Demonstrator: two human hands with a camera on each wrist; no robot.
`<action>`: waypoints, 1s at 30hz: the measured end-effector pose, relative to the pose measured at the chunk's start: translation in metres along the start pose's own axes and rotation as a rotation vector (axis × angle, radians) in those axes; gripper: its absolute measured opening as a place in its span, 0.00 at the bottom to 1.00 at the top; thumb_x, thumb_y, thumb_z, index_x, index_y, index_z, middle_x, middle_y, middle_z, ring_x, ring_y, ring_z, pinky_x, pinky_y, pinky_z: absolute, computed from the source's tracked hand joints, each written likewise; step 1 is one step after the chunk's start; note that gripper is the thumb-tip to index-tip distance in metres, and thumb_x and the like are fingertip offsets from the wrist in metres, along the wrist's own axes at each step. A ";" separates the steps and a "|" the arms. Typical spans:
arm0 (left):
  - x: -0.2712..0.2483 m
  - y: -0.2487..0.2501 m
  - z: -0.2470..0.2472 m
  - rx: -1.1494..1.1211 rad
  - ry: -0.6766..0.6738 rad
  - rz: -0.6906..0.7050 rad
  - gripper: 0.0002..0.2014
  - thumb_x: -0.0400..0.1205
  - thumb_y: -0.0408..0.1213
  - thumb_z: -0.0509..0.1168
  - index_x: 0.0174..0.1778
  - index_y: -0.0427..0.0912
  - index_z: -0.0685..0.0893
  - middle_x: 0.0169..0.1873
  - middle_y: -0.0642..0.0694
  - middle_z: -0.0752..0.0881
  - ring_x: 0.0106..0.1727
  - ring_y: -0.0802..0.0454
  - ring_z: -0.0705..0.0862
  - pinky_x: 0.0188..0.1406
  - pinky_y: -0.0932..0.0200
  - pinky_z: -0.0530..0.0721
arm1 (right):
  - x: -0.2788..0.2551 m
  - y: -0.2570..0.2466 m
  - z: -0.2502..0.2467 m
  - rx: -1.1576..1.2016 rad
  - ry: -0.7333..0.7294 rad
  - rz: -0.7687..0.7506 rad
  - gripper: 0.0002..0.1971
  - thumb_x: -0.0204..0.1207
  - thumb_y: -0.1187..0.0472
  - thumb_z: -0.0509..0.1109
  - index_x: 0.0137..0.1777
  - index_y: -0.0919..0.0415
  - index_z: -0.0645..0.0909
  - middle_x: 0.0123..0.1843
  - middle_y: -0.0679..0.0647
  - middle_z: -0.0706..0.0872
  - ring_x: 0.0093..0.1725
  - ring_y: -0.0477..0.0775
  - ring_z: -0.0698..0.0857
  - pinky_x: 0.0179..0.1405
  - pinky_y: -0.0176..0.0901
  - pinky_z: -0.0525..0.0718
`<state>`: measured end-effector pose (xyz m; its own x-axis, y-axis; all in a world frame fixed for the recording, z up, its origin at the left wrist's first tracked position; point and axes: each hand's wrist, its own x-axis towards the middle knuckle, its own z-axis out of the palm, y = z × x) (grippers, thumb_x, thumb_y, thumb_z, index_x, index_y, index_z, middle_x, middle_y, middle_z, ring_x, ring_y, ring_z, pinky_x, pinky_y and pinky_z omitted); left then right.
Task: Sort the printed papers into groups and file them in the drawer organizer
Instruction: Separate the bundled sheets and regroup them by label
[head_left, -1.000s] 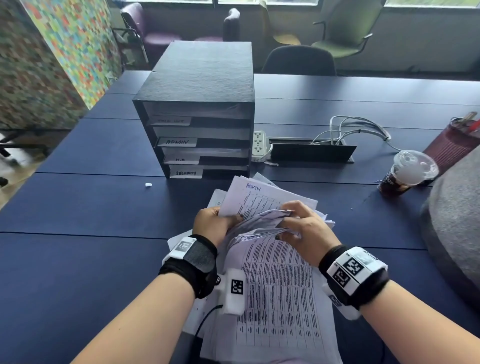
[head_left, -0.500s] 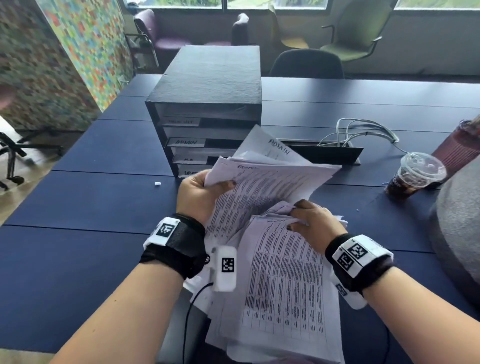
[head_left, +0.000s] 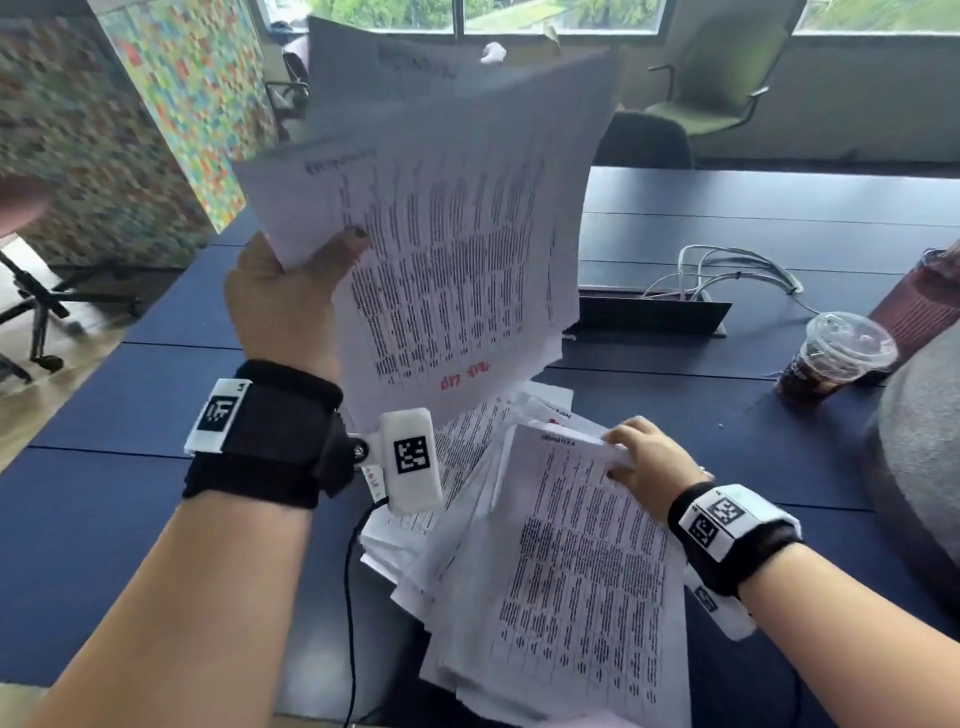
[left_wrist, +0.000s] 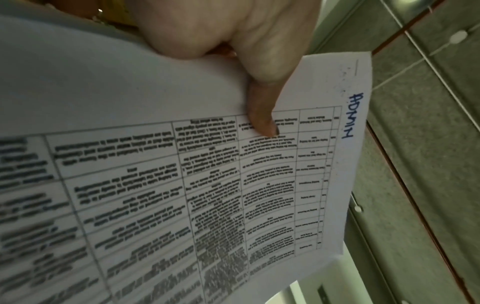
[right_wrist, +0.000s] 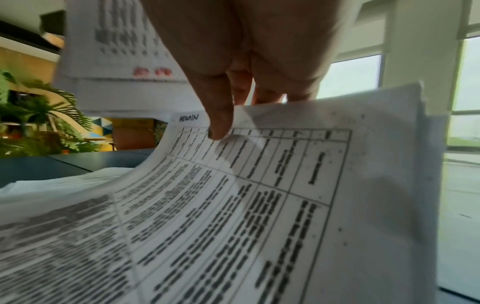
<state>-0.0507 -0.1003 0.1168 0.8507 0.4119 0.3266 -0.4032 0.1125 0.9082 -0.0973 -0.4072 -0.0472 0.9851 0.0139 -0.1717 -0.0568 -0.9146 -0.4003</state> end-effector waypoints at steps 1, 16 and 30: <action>0.002 0.000 -0.002 -0.032 0.011 0.003 0.11 0.66 0.34 0.78 0.43 0.43 0.89 0.39 0.50 0.91 0.46 0.47 0.88 0.49 0.46 0.87 | 0.002 0.005 0.000 -0.019 -0.016 0.020 0.18 0.73 0.60 0.73 0.63 0.59 0.80 0.62 0.51 0.77 0.55 0.53 0.80 0.58 0.34 0.73; 0.009 -0.023 -0.025 -0.022 -0.064 -0.199 0.13 0.74 0.24 0.72 0.50 0.43 0.87 0.45 0.54 0.91 0.52 0.53 0.87 0.57 0.57 0.85 | 0.008 0.068 -0.027 0.577 -0.005 0.315 0.14 0.62 0.65 0.82 0.47 0.59 0.86 0.40 0.56 0.88 0.35 0.50 0.84 0.31 0.32 0.81; -0.030 -0.157 -0.065 0.650 -0.040 -0.533 0.18 0.75 0.31 0.74 0.60 0.38 0.80 0.51 0.45 0.84 0.52 0.48 0.82 0.53 0.58 0.76 | -0.022 0.088 0.024 1.210 -0.040 0.596 0.25 0.55 0.74 0.81 0.54 0.79 0.80 0.32 0.59 0.90 0.30 0.54 0.89 0.34 0.44 0.89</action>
<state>-0.0350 -0.0712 -0.0530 0.8884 0.4178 -0.1904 0.3196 -0.2650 0.9097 -0.1278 -0.4782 -0.1000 0.7563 -0.2262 -0.6138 -0.5979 0.1418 -0.7889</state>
